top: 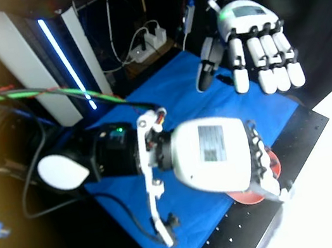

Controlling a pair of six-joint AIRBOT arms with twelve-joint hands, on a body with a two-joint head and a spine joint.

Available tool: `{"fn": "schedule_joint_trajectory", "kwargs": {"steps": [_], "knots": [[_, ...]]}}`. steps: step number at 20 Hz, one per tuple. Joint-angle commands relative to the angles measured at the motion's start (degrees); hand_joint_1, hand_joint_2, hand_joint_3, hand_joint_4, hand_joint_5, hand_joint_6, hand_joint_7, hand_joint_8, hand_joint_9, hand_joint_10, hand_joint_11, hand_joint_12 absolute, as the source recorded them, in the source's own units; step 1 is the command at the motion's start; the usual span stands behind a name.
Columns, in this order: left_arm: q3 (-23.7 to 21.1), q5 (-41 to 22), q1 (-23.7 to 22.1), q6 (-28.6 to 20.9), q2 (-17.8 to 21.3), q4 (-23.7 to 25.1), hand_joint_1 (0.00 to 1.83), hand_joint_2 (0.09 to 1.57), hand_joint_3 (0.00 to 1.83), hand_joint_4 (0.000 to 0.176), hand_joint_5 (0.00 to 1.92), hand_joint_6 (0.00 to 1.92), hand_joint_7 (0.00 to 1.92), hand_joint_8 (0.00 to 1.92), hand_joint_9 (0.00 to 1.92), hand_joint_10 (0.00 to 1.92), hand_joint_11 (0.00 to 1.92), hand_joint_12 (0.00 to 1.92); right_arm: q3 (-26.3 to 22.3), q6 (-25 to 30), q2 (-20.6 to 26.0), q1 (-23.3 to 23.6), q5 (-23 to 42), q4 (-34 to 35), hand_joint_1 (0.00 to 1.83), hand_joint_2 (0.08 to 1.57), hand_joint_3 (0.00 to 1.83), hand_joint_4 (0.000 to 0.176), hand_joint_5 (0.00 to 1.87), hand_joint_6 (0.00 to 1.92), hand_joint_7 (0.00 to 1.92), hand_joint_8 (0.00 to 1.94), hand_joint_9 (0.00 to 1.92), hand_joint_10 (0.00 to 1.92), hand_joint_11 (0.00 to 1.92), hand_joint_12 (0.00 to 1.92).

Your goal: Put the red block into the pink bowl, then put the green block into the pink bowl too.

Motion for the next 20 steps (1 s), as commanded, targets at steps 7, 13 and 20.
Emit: {"fn": "schedule_joint_trajectory", "kwargs": {"steps": [7,13,20], "knots": [[-0.4,-8.0,-0.6,-0.4,0.1,-1.3,0.76,0.71,0.00,0.143,0.04,0.01,0.14,0.01,0.12,0.00,0.07,0.03,1.7,0.1,-1.1,0.9,5.1,1.4,1.17,1.08,0.00,0.000,1.05,0.85,1.10,0.85,1.09,1.21,0.98,1.59],[-0.6,-8.4,-0.6,-1.4,0.3,-1.4,0.74,0.72,0.00,0.148,0.04,0.01,0.16,0.01,0.14,0.01,0.12,0.05,2.4,0.1,-2.5,0.9,5.1,1.6,1.25,1.09,0.00,0.000,1.04,0.68,1.06,1.06,1.00,1.12,0.90,1.55],[-0.8,-8.2,-0.6,-1.8,0.5,-1.4,0.77,0.72,0.00,0.162,0.02,0.00,0.12,0.00,0.10,0.00,0.07,0.03,3.3,0.1,-5.0,0.7,3.8,1.3,1.27,1.11,0.00,0.000,0.98,0.70,1.04,1.13,1.08,0.85,0.88,1.44]]}}
